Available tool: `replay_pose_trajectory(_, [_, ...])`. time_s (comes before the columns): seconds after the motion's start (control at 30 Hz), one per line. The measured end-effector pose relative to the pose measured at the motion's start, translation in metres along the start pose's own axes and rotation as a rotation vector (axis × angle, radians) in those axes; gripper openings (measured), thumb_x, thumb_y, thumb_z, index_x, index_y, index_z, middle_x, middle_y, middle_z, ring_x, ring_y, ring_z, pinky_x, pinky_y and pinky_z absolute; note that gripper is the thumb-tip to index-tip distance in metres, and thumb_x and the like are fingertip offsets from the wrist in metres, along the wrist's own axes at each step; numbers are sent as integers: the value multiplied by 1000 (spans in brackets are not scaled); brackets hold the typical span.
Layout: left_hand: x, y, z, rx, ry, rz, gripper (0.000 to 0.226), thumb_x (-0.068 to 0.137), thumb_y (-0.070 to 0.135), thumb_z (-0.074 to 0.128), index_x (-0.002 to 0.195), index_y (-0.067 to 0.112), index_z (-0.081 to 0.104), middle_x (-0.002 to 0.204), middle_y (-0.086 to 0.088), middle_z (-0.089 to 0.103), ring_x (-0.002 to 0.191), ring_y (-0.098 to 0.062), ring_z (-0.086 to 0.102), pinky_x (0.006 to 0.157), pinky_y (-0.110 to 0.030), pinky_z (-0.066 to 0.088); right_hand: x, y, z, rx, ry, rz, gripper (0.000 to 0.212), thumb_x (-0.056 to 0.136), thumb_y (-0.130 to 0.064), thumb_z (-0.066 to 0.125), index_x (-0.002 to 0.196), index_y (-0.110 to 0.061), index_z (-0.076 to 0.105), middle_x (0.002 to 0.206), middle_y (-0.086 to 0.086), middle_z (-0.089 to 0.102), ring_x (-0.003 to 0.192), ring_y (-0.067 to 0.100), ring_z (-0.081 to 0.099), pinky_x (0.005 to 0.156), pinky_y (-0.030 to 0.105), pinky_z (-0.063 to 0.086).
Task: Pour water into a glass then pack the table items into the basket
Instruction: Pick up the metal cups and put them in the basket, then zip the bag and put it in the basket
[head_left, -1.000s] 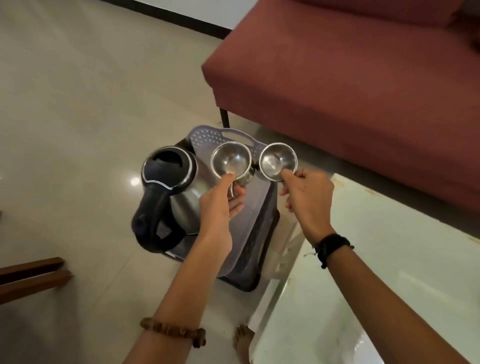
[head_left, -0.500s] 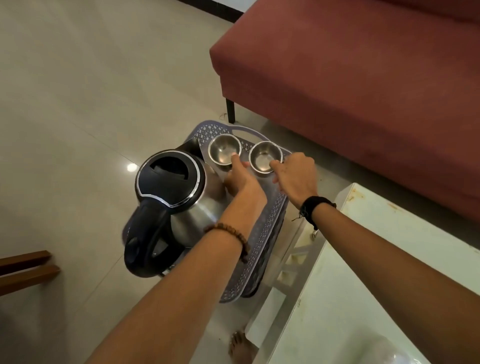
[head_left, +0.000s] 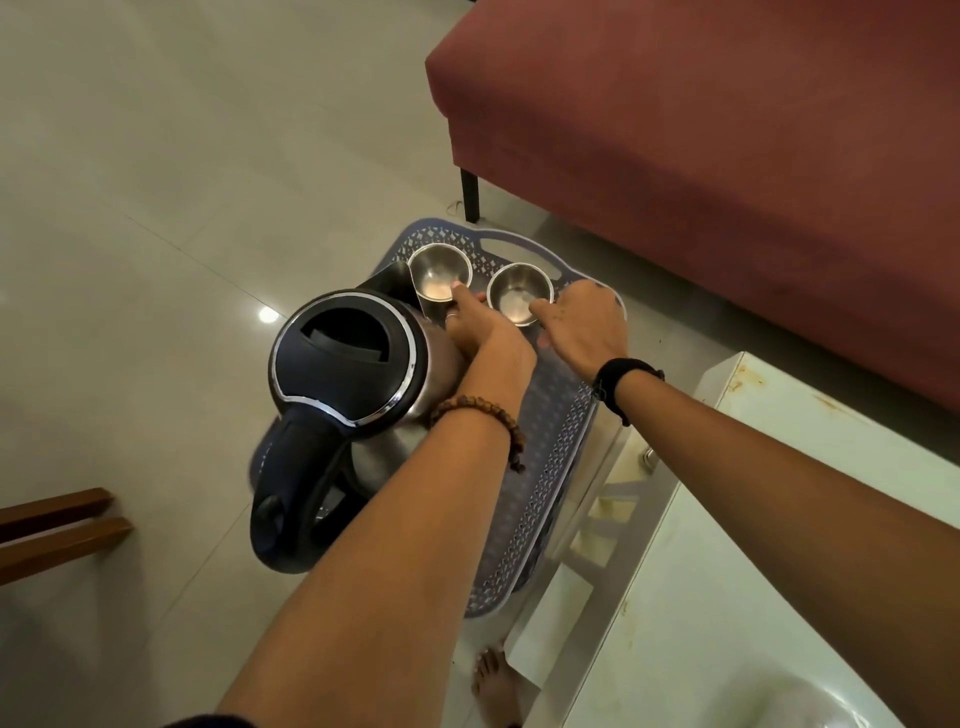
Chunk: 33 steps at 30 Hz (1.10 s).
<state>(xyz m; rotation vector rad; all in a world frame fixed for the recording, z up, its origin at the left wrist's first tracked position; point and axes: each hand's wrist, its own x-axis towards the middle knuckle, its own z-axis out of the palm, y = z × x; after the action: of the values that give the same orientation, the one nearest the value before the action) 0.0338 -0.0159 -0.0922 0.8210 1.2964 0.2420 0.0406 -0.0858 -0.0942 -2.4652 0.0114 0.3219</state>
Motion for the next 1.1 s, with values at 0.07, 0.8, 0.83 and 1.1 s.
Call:
replay_pose_trajectory(0.07, [3, 3, 0, -25, -9, -18, 37, 92, 35, 46, 93, 3, 65, 88, -8, 58, 82, -23, 51, 79, -35, 43, 2, -1, 3, 9, -6, 13, 29, 84, -20, 54, 67, -1, 67, 42, -5, 44, 45, 8, 41, 59, 29, 39])
replay_pose_trajectory(0.8, [12, 2, -3, 108, 34, 5, 50, 91, 27, 55, 130, -1, 39, 136, -20, 47, 124, -30, 48, 103, -38, 39, 7, 4, -2, 22, -79, 67, 25, 94, -16, 48, 96, 3, 64, 104, 23, 68, 100, 36, 62, 83, 36, 49])
replay_pose_trajectory(0.83, [11, -1, -6, 130, 2, 30, 48, 92, 27, 54, 128, -3, 42, 133, -20, 50, 121, -30, 50, 101, -37, 41, 5, 4, -4, 43, -105, 60, 23, 93, -13, 47, 91, 1, 64, 102, 25, 68, 98, 37, 64, 85, 38, 50])
replay_pose_trajectory(1.1, [-21, -35, -40, 584, -221, 179, 45, 96, 25, 44, 135, 3, 37, 140, -17, 44, 129, -28, 42, 107, -30, 34, -54, 23, -26, 182, 74, -109, 23, 93, -9, 44, 103, -8, 65, 99, 12, 70, 86, 27, 65, 75, 40, 53])
